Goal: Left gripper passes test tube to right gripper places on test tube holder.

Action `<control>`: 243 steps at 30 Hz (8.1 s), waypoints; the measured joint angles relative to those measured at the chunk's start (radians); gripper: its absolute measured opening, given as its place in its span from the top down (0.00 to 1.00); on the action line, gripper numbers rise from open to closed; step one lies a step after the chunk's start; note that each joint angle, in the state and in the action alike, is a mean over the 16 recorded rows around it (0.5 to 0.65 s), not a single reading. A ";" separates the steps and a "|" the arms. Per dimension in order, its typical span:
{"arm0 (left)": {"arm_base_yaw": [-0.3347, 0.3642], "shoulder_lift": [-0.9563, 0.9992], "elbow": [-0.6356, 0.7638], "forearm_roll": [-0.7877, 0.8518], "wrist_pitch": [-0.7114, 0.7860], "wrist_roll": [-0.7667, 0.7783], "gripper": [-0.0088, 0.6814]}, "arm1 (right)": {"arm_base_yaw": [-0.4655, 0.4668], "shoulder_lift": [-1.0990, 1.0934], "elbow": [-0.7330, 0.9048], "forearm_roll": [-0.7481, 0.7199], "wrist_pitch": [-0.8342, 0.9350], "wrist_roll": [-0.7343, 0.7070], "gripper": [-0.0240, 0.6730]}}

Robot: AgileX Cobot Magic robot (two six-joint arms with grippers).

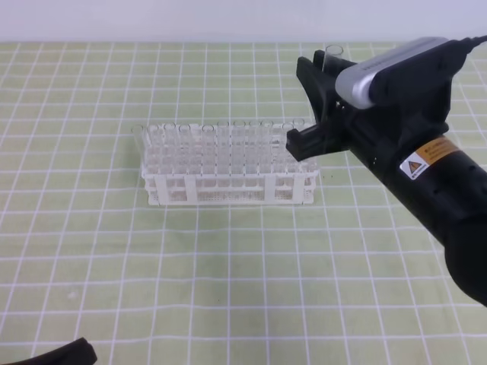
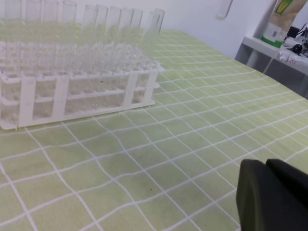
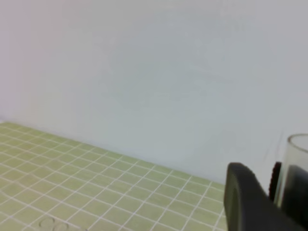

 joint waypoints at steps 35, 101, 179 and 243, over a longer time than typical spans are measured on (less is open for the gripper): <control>0.000 0.006 0.004 0.000 -0.001 0.000 0.99 | -0.179 0.340 -0.124 -0.182 -0.185 0.153 0.84; 0.000 0.004 0.003 0.000 0.028 0.000 0.99 | -0.208 0.437 -0.171 -0.227 -0.160 0.210 0.85; 0.000 0.002 -0.003 0.000 0.038 0.000 0.99 | -0.208 0.334 -0.062 -0.229 -0.120 0.221 0.63; 0.000 0.003 0.000 0.000 0.039 0.000 0.99 | -0.703 -1.387 0.749 -0.127 0.811 0.168 0.99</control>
